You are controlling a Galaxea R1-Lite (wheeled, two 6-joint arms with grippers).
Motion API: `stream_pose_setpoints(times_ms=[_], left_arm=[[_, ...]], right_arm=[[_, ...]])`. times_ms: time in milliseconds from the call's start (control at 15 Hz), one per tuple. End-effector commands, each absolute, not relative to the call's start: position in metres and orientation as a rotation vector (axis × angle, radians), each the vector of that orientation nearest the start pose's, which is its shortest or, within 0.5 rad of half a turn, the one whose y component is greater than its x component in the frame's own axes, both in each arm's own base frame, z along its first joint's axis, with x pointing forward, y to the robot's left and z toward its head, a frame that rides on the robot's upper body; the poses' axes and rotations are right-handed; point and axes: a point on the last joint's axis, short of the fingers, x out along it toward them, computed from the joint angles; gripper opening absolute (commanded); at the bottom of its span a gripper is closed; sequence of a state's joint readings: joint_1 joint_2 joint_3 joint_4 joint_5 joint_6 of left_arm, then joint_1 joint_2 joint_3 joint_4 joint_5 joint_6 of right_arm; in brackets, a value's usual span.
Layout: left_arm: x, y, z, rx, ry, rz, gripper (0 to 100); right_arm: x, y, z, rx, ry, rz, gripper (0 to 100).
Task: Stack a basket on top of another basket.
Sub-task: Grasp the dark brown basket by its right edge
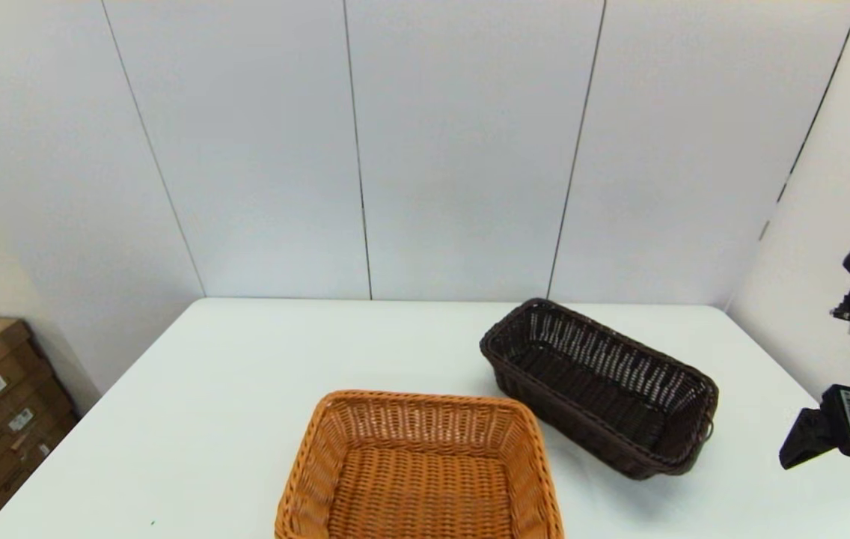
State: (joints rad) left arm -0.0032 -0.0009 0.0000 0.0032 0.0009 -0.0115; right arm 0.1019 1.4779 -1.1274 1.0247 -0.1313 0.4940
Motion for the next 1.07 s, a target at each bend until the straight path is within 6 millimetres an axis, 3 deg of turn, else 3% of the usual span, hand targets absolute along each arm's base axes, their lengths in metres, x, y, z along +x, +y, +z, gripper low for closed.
stream_pose_setpoints(times_ms=[67, 267, 533, 800, 1067], left_arm=[[-0.023, 0.0, 0.075, -0.012, 0.003, -0.002, 100], [-0.023, 0.0, 0.075, -0.012, 0.002, -0.002, 100], [-0.023, 0.0, 0.075, -0.012, 0.002, -0.002, 100], [-0.023, 0.0, 0.075, -0.012, 0.002, -0.002, 100], [-0.023, 0.0, 0.075, -0.011, 0.002, -0.002, 100]], right_arm=[[0.186, 0.057, 0.205, 0.232, 1.383, -0.27, 100], [0.193, 0.092, 0.203, 0.237, 1.397, -0.23, 100], [0.223, 0.112, 0.194, 0.282, 1.406, -0.279, 100], [0.245, 0.118, 0.174, 0.344, 1.417, -0.38, 100], [0.263, 0.106, 0.163, 0.394, 1.409, -0.436, 100]])
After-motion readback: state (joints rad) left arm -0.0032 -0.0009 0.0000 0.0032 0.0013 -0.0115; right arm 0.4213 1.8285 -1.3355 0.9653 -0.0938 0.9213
